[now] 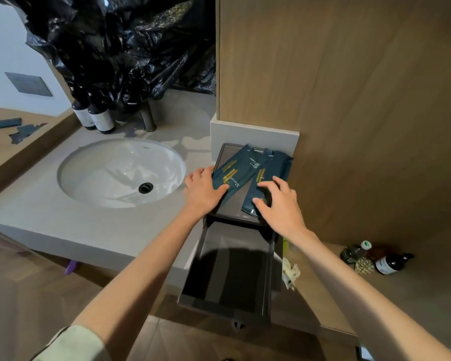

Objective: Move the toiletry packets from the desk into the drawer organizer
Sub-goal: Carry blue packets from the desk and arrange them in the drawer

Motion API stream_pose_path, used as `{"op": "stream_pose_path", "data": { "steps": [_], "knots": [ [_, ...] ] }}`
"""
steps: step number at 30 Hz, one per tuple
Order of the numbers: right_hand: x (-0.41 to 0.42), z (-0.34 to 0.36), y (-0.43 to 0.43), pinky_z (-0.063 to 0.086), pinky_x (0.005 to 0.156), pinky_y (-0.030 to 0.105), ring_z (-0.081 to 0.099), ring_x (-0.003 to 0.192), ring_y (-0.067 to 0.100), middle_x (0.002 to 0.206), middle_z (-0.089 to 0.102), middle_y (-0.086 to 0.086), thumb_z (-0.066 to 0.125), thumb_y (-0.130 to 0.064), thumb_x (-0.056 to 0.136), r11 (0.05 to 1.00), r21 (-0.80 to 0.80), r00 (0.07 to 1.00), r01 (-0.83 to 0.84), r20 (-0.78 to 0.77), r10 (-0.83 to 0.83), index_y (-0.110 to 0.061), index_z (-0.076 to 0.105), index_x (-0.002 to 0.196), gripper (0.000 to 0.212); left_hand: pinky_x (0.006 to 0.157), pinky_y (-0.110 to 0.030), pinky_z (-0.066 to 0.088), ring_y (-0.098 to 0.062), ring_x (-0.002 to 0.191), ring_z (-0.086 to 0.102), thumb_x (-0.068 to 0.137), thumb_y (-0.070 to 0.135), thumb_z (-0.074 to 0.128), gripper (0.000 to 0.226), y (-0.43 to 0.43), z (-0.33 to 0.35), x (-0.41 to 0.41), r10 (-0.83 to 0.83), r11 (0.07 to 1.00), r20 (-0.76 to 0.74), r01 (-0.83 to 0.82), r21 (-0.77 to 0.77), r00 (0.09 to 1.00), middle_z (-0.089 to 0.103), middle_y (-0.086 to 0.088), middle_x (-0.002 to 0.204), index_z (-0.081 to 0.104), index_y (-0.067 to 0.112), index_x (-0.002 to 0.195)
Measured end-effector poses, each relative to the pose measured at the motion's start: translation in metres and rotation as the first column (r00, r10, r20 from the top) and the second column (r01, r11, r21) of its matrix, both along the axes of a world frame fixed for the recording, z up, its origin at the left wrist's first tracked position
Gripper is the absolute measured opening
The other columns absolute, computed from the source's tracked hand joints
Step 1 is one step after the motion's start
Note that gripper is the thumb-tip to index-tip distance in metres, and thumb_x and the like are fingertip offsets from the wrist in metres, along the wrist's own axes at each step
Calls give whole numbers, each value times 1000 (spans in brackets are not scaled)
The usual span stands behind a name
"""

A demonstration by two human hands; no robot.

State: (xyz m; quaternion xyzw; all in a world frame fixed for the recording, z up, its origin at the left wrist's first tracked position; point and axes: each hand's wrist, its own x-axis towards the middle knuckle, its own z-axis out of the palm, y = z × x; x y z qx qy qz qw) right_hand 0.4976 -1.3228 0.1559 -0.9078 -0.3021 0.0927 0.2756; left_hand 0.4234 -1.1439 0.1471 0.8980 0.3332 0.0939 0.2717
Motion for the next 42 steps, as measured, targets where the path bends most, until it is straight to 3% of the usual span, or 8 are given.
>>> {"op": "stream_pose_path", "data": {
  "steps": [7,13,18,22,25,28,33,42],
  "knots": [
    [8,-6,27,26,113,46,16,142,38,161,6,15,59,-53,85,981,-175,993,86,-70,-99,-28,24,146,75,98,-40,34,-35,122,40,76,53,68,76,21,-11,22,17,1000,-113,-17,-6,993,53,-16,127,40,19,138],
    [17,-6,29,37,106,46,27,137,36,152,30,12,58,-25,87,986,-93,977,139,-147,-152,-20,24,146,69,76,-29,41,-25,101,59,73,39,77,60,31,-3,23,-48,979,-71,33,-200,996,58,-3,101,54,10,120],
    [18,3,20,51,71,36,64,86,27,128,58,15,48,-11,92,938,95,908,332,-302,-290,-17,28,146,57,62,-25,40,-24,88,59,80,35,72,32,38,-6,20,-40,932,-57,16,-363,998,61,-6,88,55,10,92],
    [19,3,6,44,83,26,59,98,21,118,62,7,47,-5,92,860,163,844,484,-348,-409,-11,48,135,44,47,-16,40,-16,70,53,86,22,67,26,40,-6,14,42,842,52,-7,-540,998,52,0,74,48,9,97],
    [18,3,-3,49,95,36,63,105,23,112,67,5,50,0,91,724,261,702,638,-584,-408,-12,59,123,36,38,-12,42,-12,60,54,90,16,62,23,43,-2,9,126,732,105,-21,-681,987,56,-3,73,43,10,101],
    [11,9,-8,52,93,41,65,101,24,107,67,5,52,1,92,612,302,586,731,-737,-335,-12,59,123,34,50,-23,49,-18,67,59,91,17,61,25,43,2,4,149,658,103,-20,-753,983,63,-12,91,42,11,106],
    [1,13,-11,55,85,39,67,100,25,106,69,6,54,0,92,567,351,571,745,-776,-270,-13,59,125,36,74,-38,54,-28,91,63,83,9,70,44,36,-1,-2,177,647,121,-23,-762,977,63,-18,115,43,10,117],
    [0,7,28,48,82,28,62,105,21,116,66,8,55,0,88,699,307,695,646,-615,-372,-11,54,128,41,94,-47,50,-26,108,60,62,9,86,84,34,-6,-14,-5,841,268,149,-521,963,60,-5,115,39,19,131]
  ]
}}
